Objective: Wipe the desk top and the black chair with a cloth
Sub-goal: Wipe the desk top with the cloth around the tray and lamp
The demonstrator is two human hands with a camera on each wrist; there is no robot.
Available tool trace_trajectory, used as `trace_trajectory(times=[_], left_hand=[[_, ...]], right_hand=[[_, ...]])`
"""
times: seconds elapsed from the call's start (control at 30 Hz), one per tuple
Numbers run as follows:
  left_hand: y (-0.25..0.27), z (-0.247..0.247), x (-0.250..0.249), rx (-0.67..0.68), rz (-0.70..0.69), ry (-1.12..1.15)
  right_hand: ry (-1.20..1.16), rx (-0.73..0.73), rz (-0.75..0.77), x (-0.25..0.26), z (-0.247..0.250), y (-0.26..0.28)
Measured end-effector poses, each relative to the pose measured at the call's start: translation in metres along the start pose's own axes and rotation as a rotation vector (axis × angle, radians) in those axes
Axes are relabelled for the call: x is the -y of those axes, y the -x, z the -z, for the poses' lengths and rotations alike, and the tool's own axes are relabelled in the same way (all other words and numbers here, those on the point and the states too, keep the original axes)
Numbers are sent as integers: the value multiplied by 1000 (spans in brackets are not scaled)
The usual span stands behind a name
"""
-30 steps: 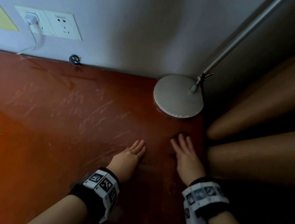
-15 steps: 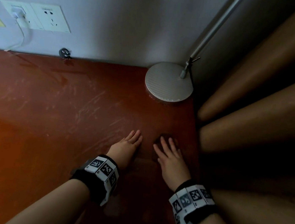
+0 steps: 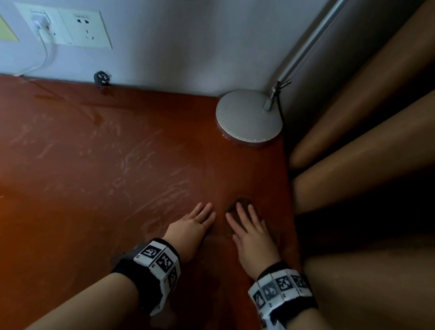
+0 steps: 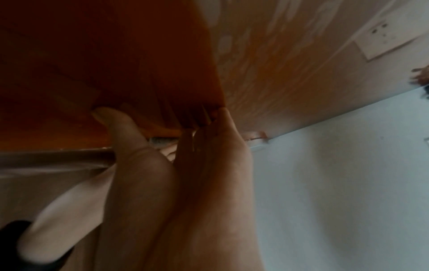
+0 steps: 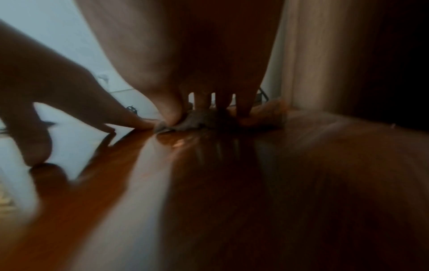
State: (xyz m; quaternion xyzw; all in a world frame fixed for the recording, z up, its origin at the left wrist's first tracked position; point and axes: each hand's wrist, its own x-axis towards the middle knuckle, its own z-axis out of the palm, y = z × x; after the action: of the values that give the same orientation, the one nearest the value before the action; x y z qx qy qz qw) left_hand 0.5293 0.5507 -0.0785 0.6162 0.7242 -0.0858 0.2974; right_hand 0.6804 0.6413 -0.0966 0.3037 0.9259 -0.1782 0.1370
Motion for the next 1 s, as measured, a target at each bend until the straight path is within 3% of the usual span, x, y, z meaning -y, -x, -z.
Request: trace_trajectory(times=[0.13,0.23,0.4,0.53,0.7,0.9,1.0], left_hand=[[6,-3,0,-1,2,8],[10,-4,-2,23,5,6],[8,-7,0,33,5,12],[6,-8,0,38,10,8],[5,-9,-1,54,21,-11],[4,-12,1,39,11,-9],[4,-11,-1,50,19,-25]], right_hand=[[50,-50,-186,-35,17,-22],[77,-17,-284,-26,24,-25],[2,-41,-94,10,-17,25],[-38,-57,-106,4,-9,15],[-22,14,-245,-3,10,-18],[-38,15,-74,18,-30,61],[-111,-17,-70,8,-17,45]])
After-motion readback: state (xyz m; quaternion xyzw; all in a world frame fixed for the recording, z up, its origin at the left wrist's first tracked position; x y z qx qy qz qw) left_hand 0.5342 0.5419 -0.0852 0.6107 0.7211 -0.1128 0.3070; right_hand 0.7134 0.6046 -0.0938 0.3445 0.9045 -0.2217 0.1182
